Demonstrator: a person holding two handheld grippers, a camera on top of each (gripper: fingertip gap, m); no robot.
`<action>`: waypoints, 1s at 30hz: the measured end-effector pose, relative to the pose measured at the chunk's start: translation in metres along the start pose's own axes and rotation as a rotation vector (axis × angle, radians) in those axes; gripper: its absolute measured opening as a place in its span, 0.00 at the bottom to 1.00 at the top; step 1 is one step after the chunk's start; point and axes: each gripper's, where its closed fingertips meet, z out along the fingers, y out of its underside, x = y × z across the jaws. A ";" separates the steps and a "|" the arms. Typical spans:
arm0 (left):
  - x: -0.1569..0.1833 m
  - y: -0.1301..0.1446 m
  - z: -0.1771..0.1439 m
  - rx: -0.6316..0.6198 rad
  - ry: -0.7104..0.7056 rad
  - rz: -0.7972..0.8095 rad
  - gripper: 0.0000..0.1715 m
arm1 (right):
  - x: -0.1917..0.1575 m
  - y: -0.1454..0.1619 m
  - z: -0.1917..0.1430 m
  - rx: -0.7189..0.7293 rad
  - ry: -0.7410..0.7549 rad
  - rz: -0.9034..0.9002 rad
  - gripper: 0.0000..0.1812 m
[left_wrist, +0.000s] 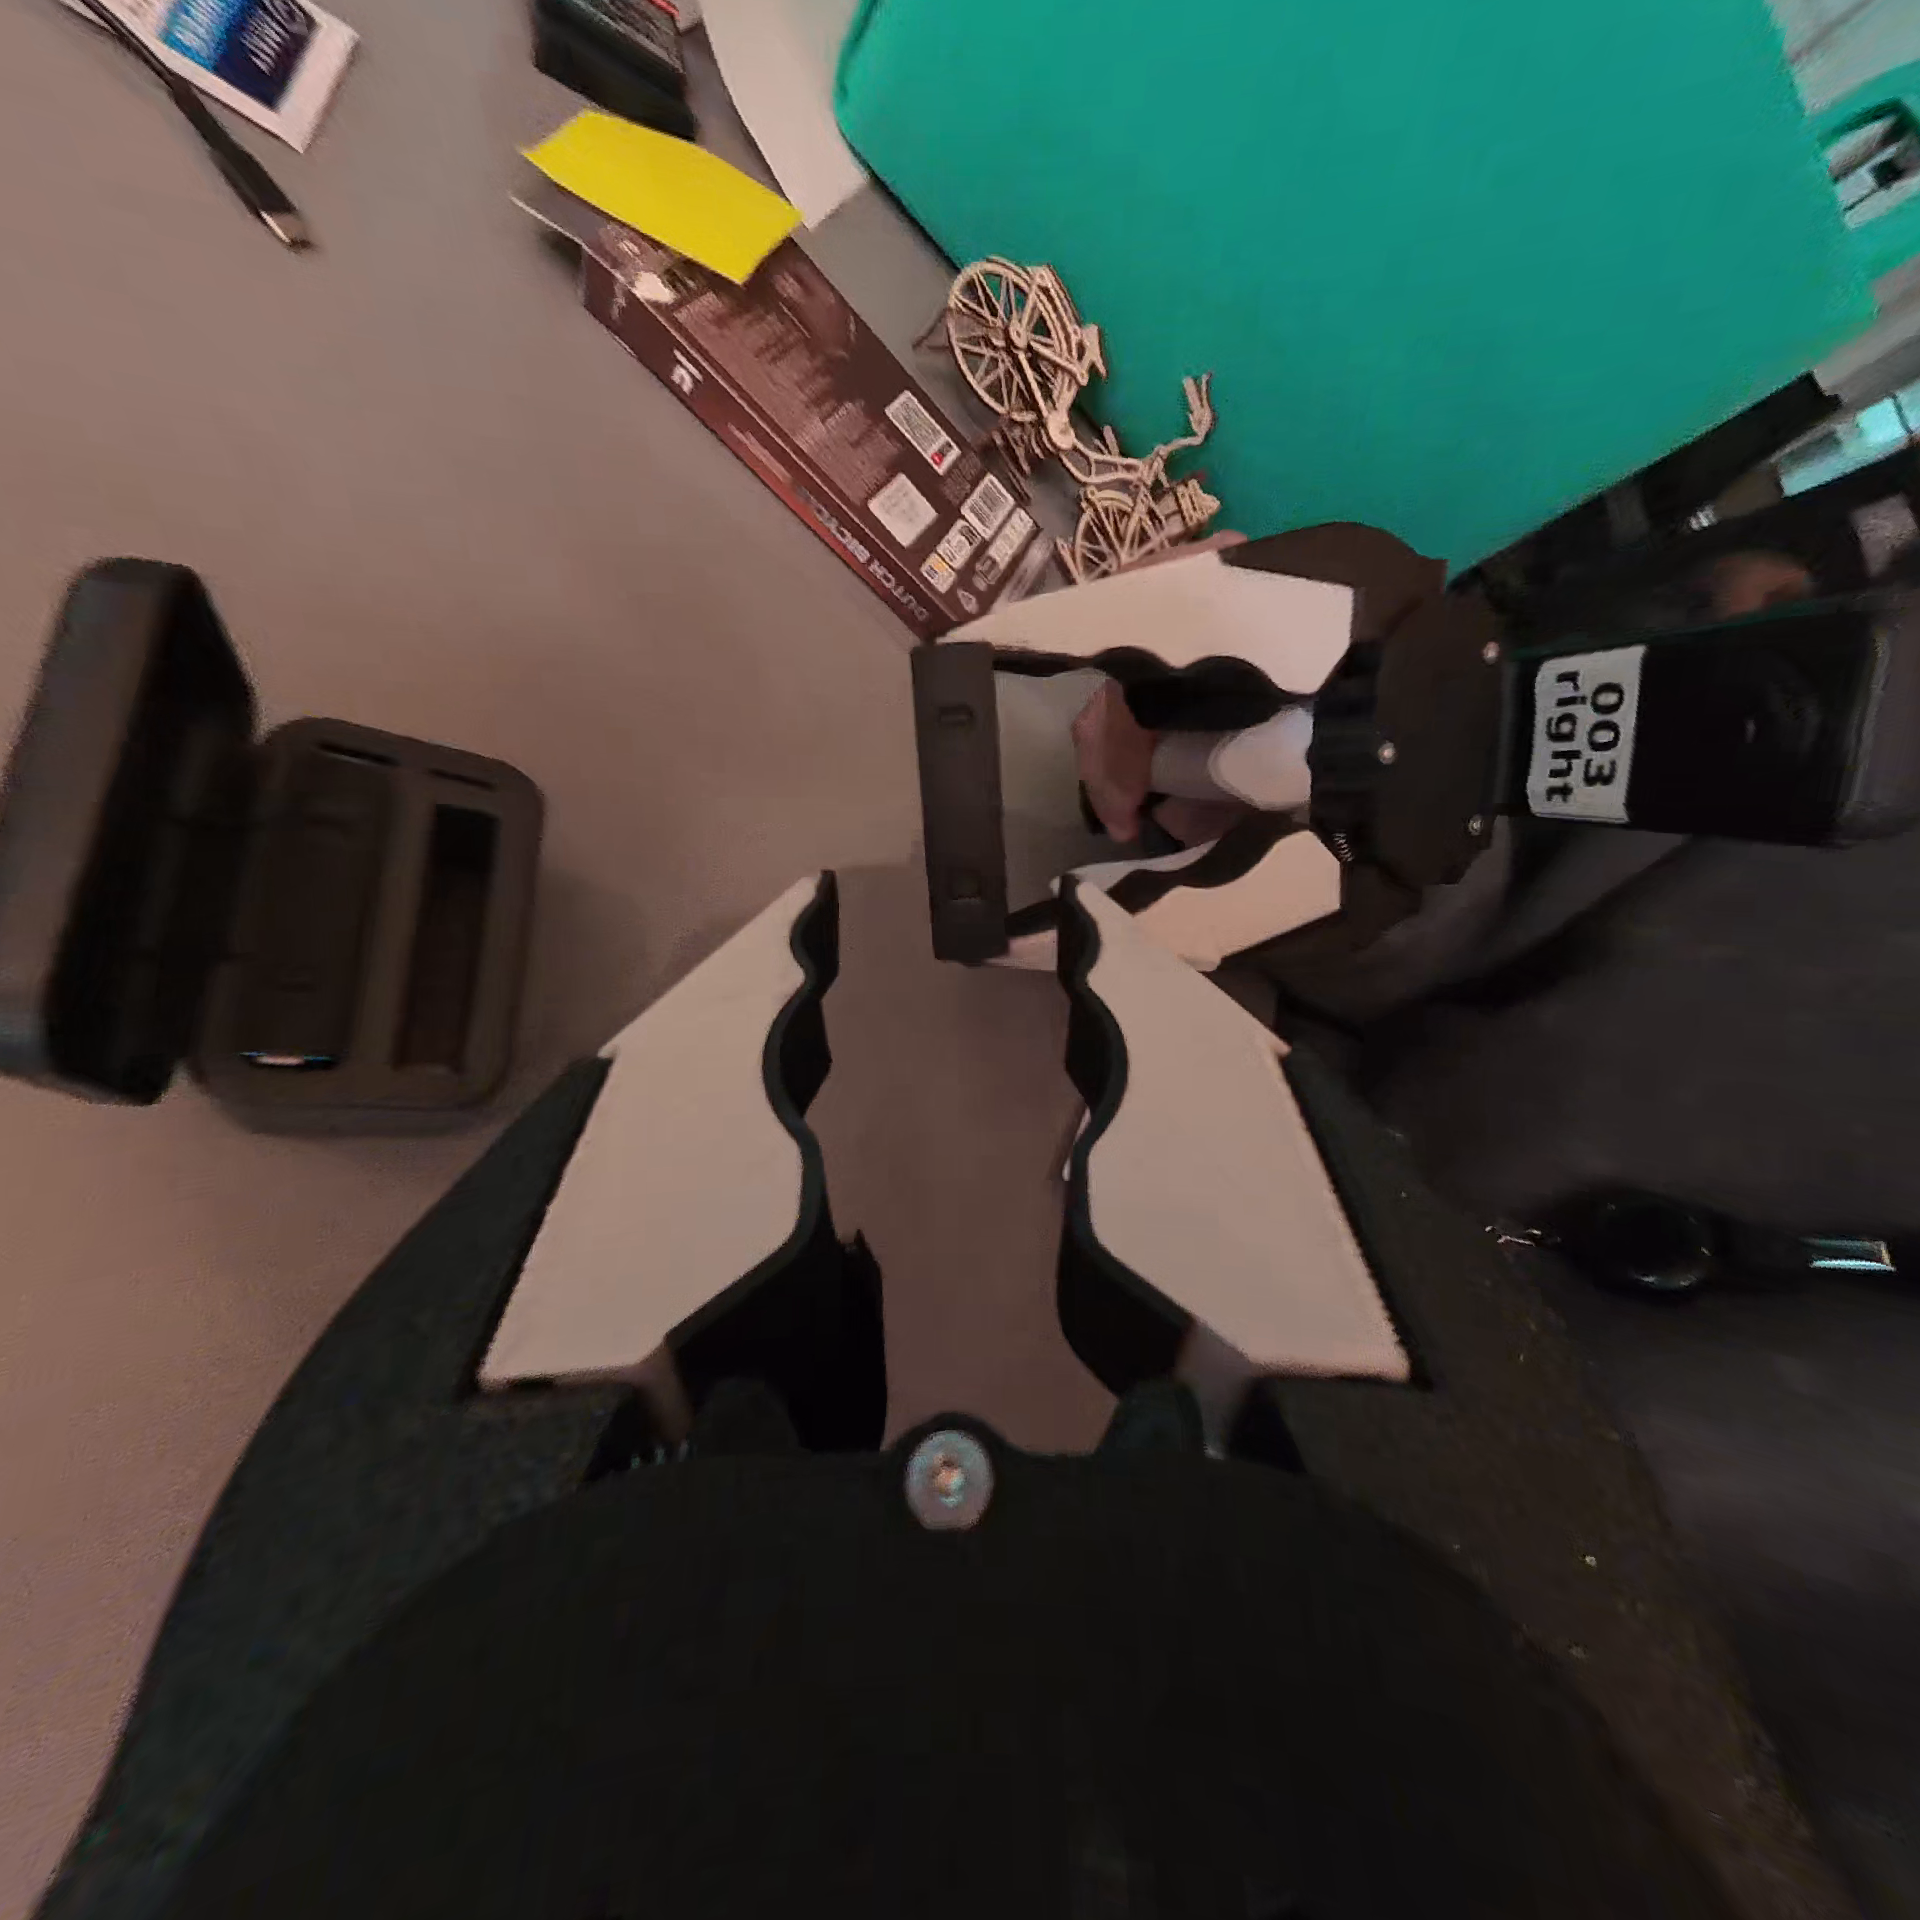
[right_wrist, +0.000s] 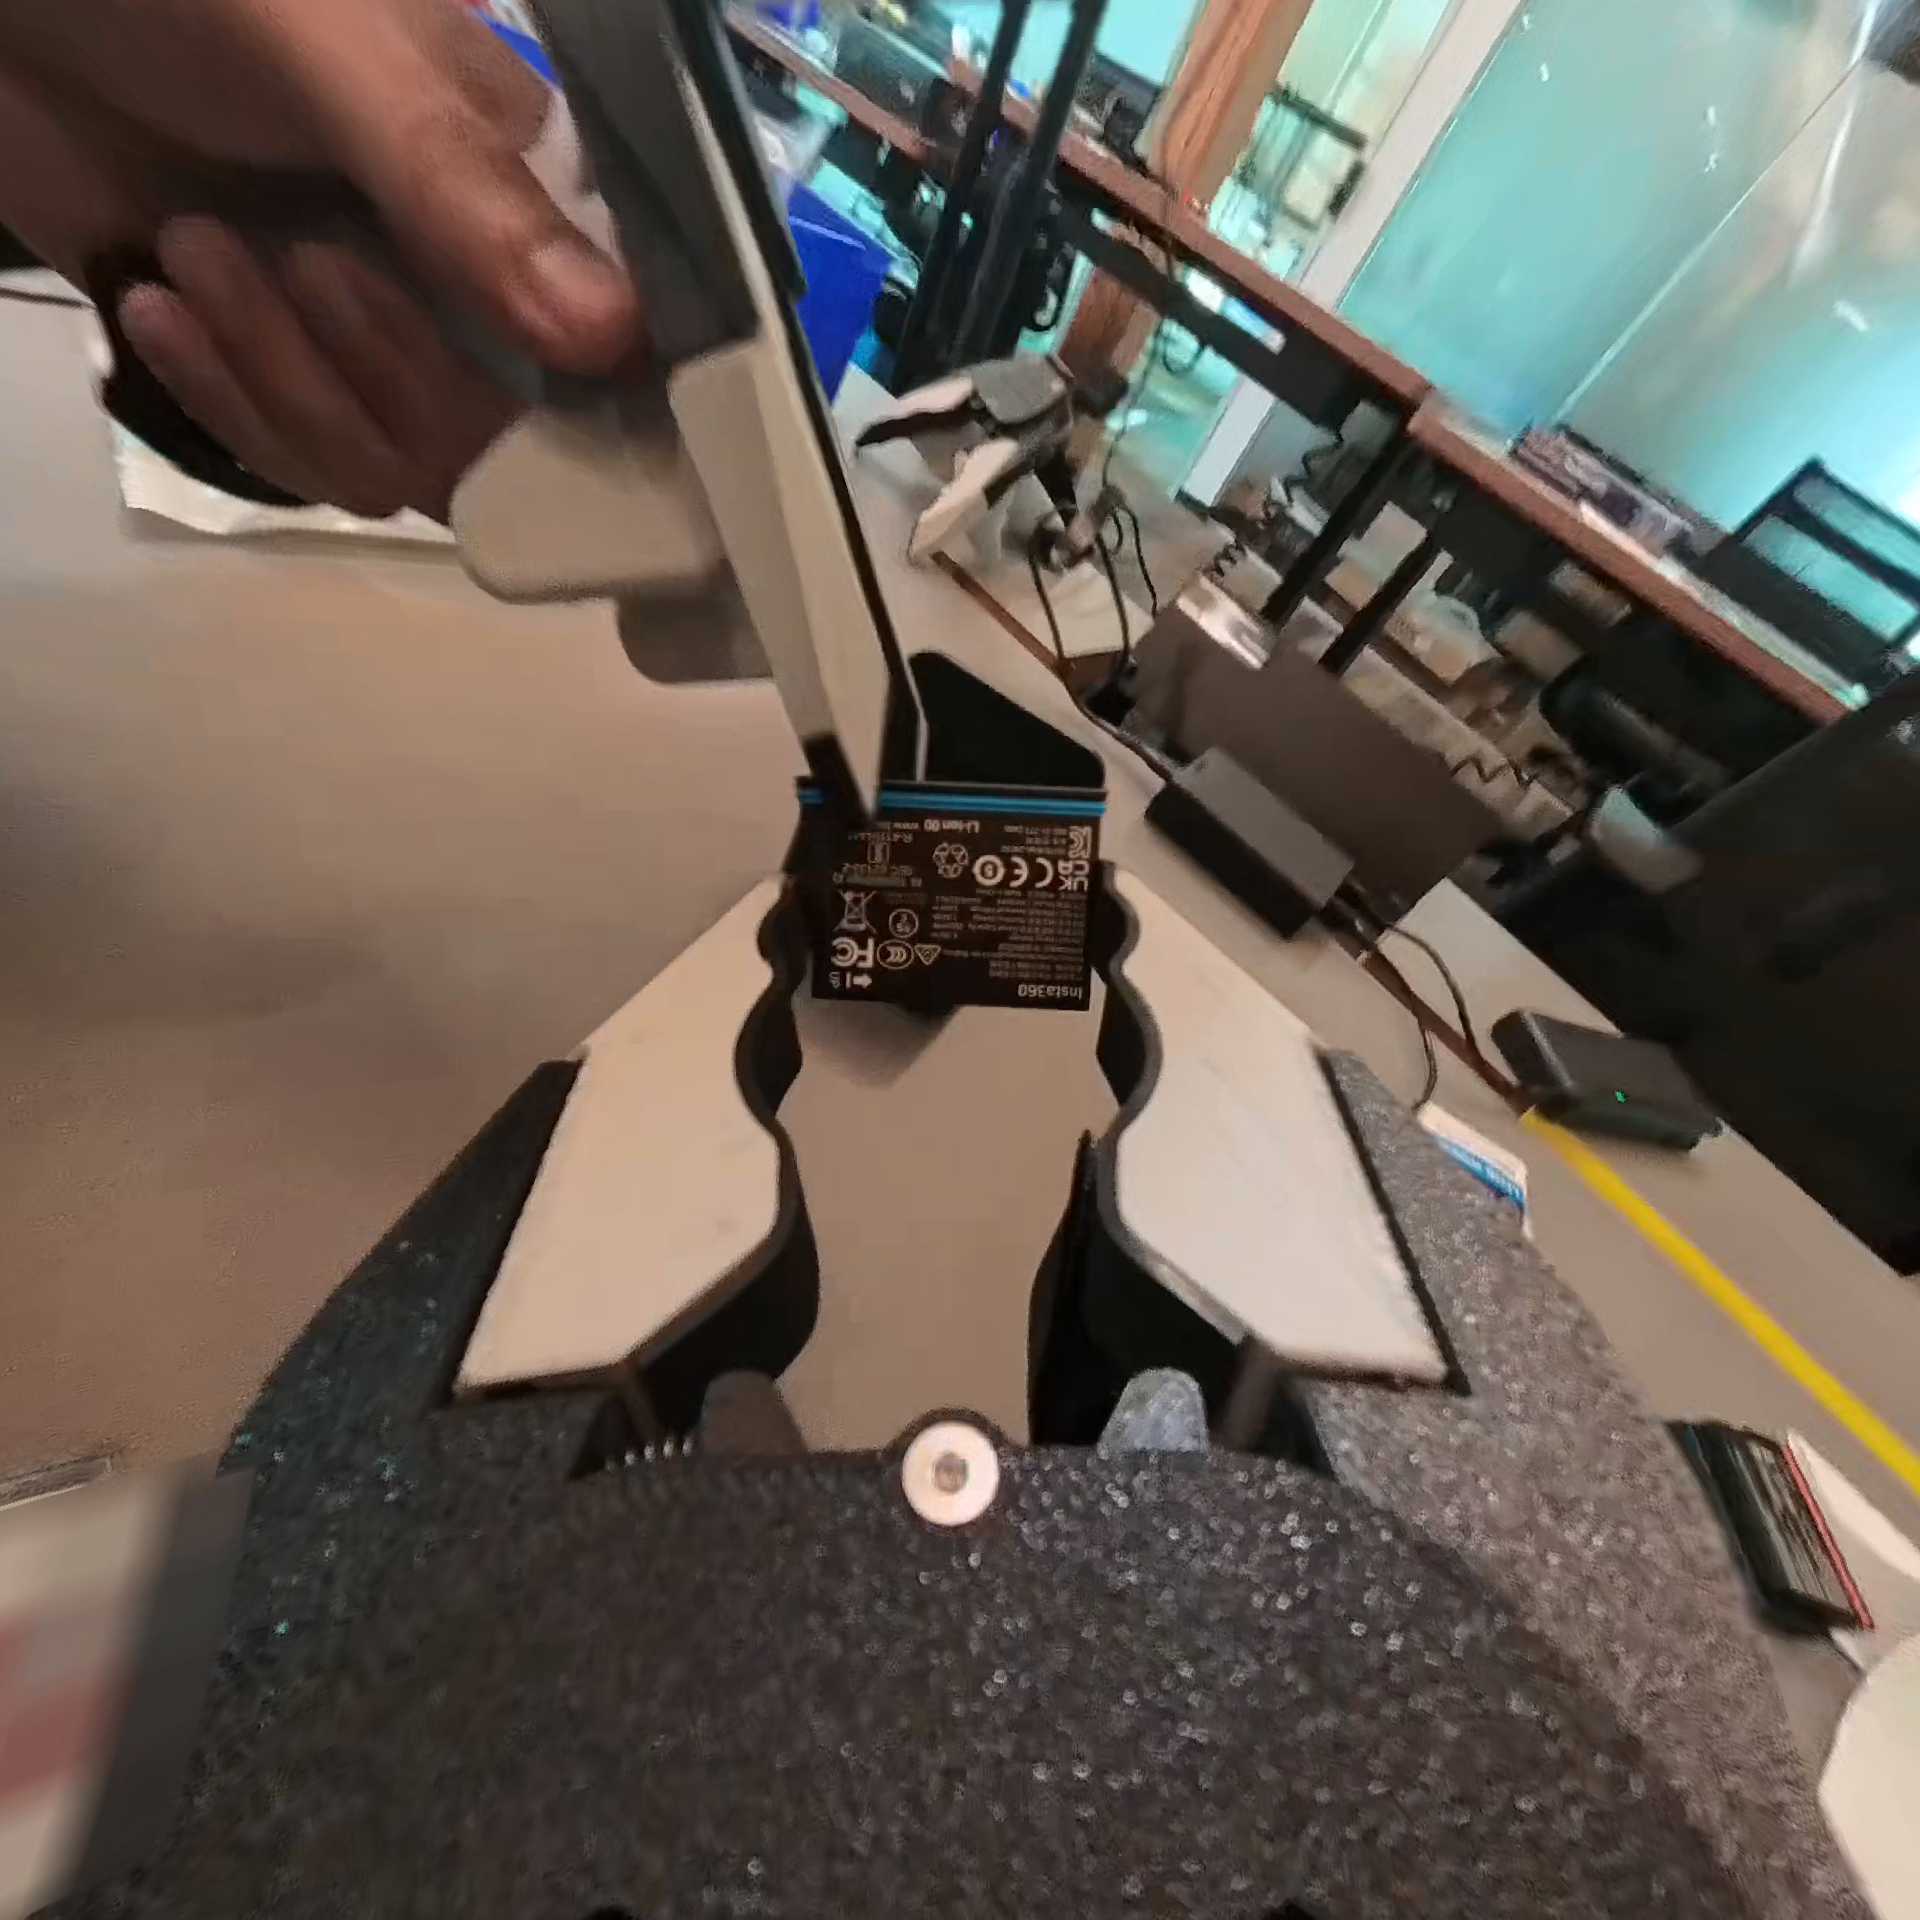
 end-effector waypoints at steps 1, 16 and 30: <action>0.002 0.001 0.002 0.005 0.016 -0.005 0.23 | -0.005 -0.003 0.000 0.016 -0.020 -0.014 0.31; -0.084 -0.002 -0.024 -0.272 -0.466 0.310 0.08 | -0.007 0.028 0.002 -0.094 -0.108 0.317 0.27; -0.097 0.008 -0.005 -0.366 -0.474 0.361 0.08 | -0.012 0.038 0.003 -0.113 -0.132 0.327 0.26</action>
